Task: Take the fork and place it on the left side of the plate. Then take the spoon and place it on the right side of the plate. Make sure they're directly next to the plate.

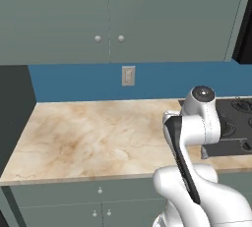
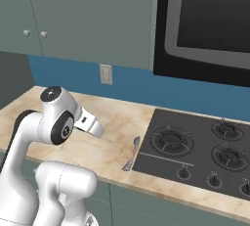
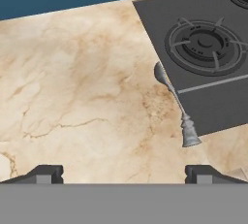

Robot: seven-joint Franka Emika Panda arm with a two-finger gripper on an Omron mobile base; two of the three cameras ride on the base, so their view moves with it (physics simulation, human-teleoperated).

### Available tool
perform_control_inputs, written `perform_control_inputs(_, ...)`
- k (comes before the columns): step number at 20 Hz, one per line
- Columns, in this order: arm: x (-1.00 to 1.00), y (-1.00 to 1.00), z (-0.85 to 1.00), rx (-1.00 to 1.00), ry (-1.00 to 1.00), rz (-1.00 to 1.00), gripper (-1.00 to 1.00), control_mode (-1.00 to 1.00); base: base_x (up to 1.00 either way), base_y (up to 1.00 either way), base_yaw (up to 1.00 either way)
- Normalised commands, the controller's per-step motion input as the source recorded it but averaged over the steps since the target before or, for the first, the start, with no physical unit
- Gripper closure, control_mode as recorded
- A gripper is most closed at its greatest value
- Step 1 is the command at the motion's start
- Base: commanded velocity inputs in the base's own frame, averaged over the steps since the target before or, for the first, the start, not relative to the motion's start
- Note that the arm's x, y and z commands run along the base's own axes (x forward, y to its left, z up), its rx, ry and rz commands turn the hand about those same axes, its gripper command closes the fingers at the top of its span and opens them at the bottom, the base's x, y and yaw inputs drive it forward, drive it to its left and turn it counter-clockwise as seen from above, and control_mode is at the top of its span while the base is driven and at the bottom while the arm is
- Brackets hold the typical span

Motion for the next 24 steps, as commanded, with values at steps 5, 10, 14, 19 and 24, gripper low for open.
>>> perform_control_inputs(5,0.00,0.00,0.00,0.00,0.00,0.00,-1.00,-1.00,0.00,0.00,0.00)
perform_control_inputs(10,0.00,0.00,0.00,0.00,0.00,0.00,-1.00,-1.00,0.00,0.00,0.00)
perform_control_inputs(14,-0.03,-0.01,0.00,0.00,0.00,0.00,-1.00,-1.00,0.00,0.00,0.00)
perform_control_inputs(19,0.00,-0.39,-0.11,0.00,-0.02,0.06,-1.00,-1.00,0.00,0.00,0.00)
perform_control_inputs(24,0.02,-0.86,-0.32,0.00,0.00,0.03,-1.00,-1.00,0.00,0.00,0.00)
